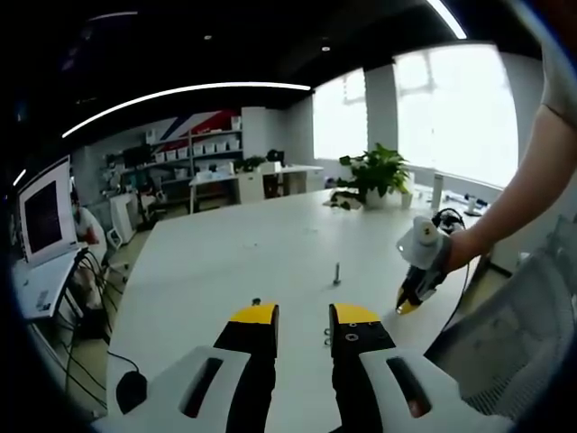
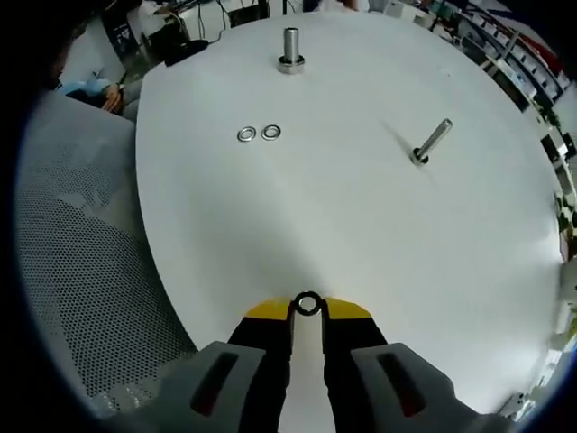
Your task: Place the washer onto the threaded stud by aligning its center hole with the stud, sliding it down to the base, and recovering from edge contact or off-axis alignment until the washer reaches the visible bottom stop.
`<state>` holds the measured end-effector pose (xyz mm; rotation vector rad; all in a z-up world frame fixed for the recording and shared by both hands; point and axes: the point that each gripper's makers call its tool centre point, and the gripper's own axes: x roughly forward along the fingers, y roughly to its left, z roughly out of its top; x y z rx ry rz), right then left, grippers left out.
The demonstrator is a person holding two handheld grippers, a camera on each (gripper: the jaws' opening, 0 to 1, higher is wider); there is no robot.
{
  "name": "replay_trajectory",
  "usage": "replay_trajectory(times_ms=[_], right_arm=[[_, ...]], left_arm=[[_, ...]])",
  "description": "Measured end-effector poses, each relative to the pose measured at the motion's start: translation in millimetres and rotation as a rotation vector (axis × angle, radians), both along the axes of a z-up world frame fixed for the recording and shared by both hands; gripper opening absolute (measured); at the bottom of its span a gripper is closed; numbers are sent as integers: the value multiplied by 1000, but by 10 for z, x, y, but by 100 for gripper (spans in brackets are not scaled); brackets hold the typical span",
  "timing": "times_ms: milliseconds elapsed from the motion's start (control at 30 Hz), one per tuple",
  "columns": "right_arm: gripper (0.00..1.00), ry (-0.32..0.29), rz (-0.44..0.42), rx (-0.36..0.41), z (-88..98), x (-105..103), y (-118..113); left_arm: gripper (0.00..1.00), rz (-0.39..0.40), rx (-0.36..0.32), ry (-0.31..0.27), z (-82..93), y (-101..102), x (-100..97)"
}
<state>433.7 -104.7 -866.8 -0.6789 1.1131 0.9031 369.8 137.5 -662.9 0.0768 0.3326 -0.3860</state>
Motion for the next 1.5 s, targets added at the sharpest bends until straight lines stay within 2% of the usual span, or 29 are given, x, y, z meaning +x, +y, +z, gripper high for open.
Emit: replay_trajectory(times_ms=[400,633,1133,1500], right_arm=[[13,-52,-18,43,197,258,168],[13,-76,-84,91,339,493,243],[13,-163,-115,110,608,984,363],[13,-224,-97,101,677,1213,480]], left_arm=[[20,9,-3,-1,5,19,5],[20,17,-7,-7,18,41,8],[20,27,-9,-6,13,60,14],[20,38,-7,-8,19,85,14]])
